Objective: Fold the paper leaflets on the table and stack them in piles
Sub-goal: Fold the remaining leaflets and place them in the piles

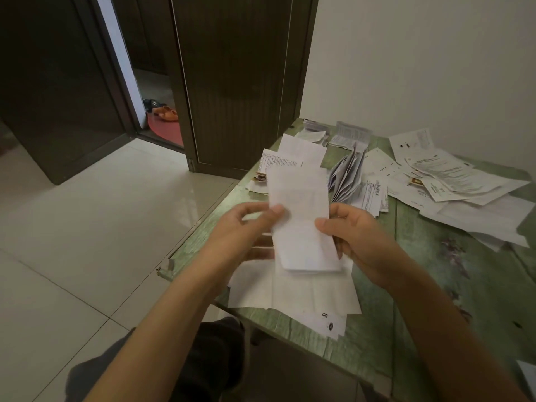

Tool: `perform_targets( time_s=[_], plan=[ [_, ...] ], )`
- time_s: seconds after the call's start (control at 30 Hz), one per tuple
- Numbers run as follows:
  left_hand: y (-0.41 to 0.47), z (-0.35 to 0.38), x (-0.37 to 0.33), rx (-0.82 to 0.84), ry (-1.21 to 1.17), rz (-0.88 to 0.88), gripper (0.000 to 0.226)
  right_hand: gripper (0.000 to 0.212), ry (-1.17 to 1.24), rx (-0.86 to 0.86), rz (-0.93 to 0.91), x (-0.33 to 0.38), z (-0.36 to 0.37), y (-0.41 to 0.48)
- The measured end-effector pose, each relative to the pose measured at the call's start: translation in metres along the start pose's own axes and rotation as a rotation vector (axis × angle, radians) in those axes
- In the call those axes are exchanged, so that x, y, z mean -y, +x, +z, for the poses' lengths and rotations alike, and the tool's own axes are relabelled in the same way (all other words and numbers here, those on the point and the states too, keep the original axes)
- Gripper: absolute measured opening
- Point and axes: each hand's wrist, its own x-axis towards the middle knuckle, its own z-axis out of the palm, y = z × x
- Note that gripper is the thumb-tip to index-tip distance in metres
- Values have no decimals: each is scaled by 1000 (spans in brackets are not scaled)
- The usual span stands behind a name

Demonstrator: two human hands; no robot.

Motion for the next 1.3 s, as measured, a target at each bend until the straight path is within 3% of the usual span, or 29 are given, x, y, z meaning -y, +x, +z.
perform_targets(
  time_s=[0.1,0.13,0.37,0.5,0.57,0.63,0.73,0.8,0.93,1.1,1.2,1.3],
  plan=[
    [-3,12,8,-40,134,40,9,13,-9,-4,10,-2,7,0],
    [-3,14,9,-70,132,52,6,15,-10,-15,14,-2,9,1],
    [0,21,4,-62,-173,-103,23,34,97,-78,-13,-4,12,1],
    [-2,23,1,-89,-406,-251,24,57,33,-86,-92,-2,13,-2],
    [-1,22,4,-87,-455,-297,37,59,-26,-110,-150,-3,14,-2],
    [-2,22,8,-39,-389,-295,41,60,-80,-131,-220,-4,15,-1],
    [-5,27,14,10,-277,-219,19,56,-101,-133,-265,-7,18,-2],
    [-4,30,18,-58,-243,-160,14,51,-61,-143,-212,-9,19,0],
    [-1,31,20,-222,-42,49,10,21,-20,-73,-80,-10,17,2],
    [-1,34,22,-347,98,211,7,25,-132,96,-40,-8,15,-3],
    [0,36,20,-400,67,200,8,31,-40,103,-52,-5,14,-4],
    [2,34,19,-473,85,169,19,25,-13,134,-51,-2,14,-5]
  ],
)
